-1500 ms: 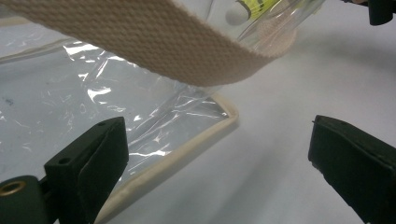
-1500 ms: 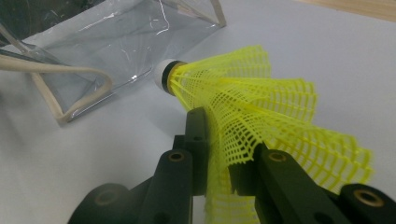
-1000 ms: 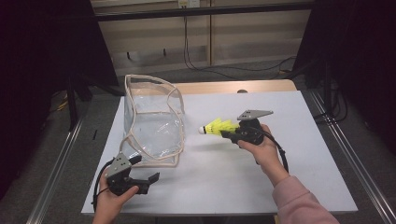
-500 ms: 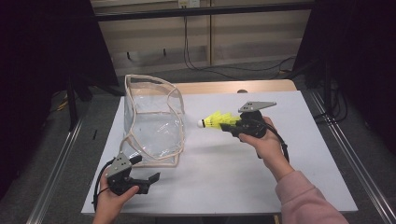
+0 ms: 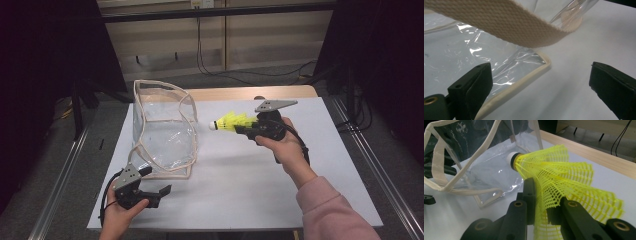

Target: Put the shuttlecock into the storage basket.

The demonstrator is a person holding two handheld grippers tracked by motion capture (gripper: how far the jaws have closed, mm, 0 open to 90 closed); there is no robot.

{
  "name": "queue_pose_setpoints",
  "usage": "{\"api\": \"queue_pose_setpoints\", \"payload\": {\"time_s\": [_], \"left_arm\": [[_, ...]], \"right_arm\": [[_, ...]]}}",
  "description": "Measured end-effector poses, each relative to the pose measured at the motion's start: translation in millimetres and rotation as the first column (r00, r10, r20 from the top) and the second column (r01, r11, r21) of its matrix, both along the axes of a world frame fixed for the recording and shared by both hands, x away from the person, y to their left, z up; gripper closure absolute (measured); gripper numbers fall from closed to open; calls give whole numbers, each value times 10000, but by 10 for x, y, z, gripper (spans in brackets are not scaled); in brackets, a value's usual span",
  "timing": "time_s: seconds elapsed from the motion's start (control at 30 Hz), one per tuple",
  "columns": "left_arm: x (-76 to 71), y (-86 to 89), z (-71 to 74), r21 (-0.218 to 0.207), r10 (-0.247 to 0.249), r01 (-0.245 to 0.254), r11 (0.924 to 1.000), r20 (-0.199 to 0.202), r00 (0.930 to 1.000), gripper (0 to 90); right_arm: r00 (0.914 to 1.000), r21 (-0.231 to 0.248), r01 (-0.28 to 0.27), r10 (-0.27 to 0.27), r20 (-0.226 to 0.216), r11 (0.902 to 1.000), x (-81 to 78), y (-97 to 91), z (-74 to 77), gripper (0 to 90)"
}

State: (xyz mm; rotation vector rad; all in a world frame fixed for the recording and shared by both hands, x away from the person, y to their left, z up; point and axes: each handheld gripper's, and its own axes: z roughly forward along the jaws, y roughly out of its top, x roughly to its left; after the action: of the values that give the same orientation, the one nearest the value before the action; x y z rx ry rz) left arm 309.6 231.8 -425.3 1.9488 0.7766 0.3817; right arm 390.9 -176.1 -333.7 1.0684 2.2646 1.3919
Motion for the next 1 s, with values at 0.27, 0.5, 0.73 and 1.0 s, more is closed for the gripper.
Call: {"api": "queue_pose_setpoints", "payload": {"time_s": [0.27, 0.5, 0.73, 1.0], "left_arm": [[-1, -3, 0, -37, 7, -7, 10000, -22, 10000, 50], [-1, -8, -1, -83, 22, -23, 10000, -19, 10000, 50], [1, -4, 0, -28, 5, -5, 10000, -18, 10000, 50], [0, -9, -2, -60, 32, -32, 10000, -6, 10000, 50]], "right_arm": [[10000, 106, -86, 86, 3, 9999, 16, 36, 107, 801], [9996, 104, -275, 273, 106, 9996, 22, 71, 214, 801], [9991, 91, -370, 368, 204, 9993, 33, 117, 307, 801], [9979, 73, -563, 560, 328, 9984, 37, 183, 414, 801]]}}
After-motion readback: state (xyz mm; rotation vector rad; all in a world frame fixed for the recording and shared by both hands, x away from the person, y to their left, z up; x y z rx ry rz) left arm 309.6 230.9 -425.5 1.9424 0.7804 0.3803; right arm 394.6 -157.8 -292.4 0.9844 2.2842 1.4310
